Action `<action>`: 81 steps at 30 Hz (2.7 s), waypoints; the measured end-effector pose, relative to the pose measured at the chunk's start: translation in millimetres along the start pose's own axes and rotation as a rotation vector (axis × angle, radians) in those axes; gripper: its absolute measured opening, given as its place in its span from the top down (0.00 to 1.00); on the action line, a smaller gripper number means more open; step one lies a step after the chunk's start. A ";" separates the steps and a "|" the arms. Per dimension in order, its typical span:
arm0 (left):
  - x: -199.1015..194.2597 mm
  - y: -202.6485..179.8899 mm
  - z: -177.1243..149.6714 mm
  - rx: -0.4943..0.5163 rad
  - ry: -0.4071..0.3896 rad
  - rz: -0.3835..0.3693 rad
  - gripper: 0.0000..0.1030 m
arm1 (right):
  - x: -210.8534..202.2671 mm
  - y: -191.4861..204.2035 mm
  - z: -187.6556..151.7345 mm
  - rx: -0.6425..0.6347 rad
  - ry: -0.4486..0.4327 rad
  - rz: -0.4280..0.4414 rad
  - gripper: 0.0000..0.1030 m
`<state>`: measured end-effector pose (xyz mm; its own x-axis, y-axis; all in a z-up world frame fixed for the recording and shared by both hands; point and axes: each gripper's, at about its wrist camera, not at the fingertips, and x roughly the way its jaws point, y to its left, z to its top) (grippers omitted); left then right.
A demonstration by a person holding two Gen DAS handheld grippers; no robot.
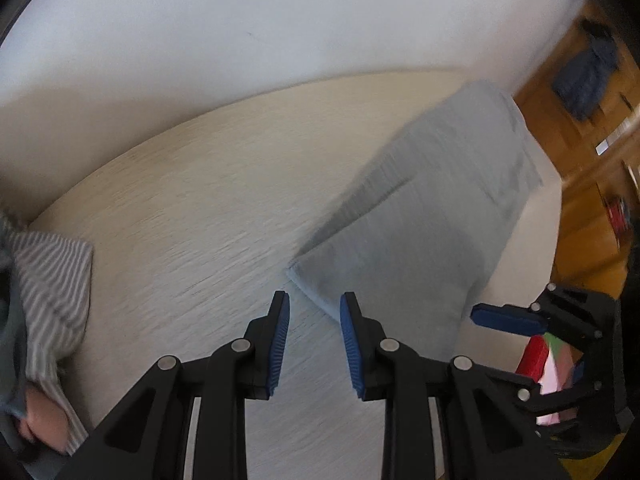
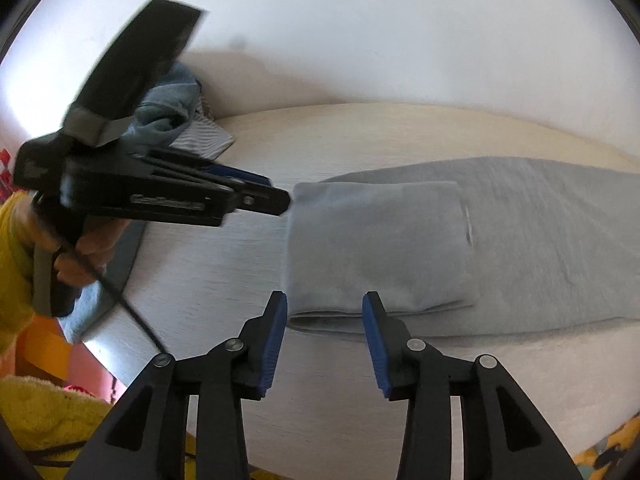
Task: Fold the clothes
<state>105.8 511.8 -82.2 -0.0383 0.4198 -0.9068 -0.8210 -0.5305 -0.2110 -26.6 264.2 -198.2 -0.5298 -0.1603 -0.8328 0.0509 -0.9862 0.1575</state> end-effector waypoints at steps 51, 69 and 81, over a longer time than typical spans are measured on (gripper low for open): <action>-82.7 35.5 -40.7 0.003 -0.016 -0.183 0.87 | -69.0 0.7 -16.9 0.153 -0.137 0.160 0.88; -80.9 -52.5 22.9 0.104 -0.121 -0.160 0.84 | -63.0 -192.7 -46.4 0.597 -0.248 0.498 0.88; -78.4 -59.1 27.7 0.114 -0.140 -0.150 0.85 | -44.7 -212.9 -57.4 0.558 -0.095 0.111 0.82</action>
<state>141.5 530.6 11.5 0.0170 0.5902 -0.8071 -0.8823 -0.3709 -0.2898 34.9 479.0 -224.9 -0.6217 -0.2315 -0.7483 -0.3307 -0.7884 0.5187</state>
